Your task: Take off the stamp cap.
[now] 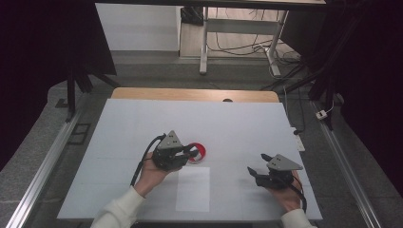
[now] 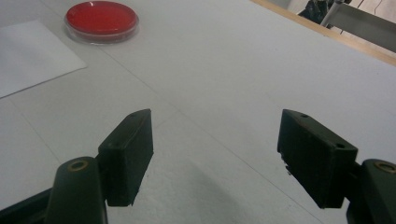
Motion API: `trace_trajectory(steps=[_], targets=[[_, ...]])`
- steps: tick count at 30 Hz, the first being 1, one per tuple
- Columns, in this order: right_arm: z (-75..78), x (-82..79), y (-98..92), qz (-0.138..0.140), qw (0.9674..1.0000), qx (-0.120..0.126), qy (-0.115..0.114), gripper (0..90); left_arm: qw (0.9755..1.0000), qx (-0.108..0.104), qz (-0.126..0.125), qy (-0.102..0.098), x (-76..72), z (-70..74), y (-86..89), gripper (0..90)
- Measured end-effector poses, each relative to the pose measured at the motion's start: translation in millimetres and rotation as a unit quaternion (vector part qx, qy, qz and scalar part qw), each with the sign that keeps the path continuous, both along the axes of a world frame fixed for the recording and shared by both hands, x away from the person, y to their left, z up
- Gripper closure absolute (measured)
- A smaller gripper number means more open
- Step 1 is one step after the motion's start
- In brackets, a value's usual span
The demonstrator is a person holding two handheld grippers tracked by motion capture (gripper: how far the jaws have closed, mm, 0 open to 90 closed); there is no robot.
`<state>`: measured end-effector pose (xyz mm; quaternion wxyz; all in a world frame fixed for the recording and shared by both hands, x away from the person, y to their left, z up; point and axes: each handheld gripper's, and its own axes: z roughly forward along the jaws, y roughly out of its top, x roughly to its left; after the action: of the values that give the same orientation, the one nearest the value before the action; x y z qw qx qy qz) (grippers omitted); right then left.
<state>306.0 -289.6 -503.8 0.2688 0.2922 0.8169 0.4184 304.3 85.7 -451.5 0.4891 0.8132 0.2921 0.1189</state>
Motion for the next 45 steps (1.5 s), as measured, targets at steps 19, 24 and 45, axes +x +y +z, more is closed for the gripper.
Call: trace_trajectory(steps=[19, 24, 45], targets=[[2.2, -4.5, 21.3, 0.022, 0.9996, 0.017, 0.005, 27.5, 1.0000, 0.002, -0.001, 0.001, 0.3, -0.5, -0.3, 75.4], [2.5, -6.3, 29.8, 0.026, 0.9994, 0.020, 0.006, 28.1, 1.0000, 0.003, -0.001, 0.001, 0.3, -0.8, -0.7, 75.4], [0.8, -9.7, 50.1, 0.047, 0.9985, 0.024, 0.013, 29.1, 1.0000, 0.004, -0.002, 0.003, 0.6, -1.6, -1.2, 75.4]])
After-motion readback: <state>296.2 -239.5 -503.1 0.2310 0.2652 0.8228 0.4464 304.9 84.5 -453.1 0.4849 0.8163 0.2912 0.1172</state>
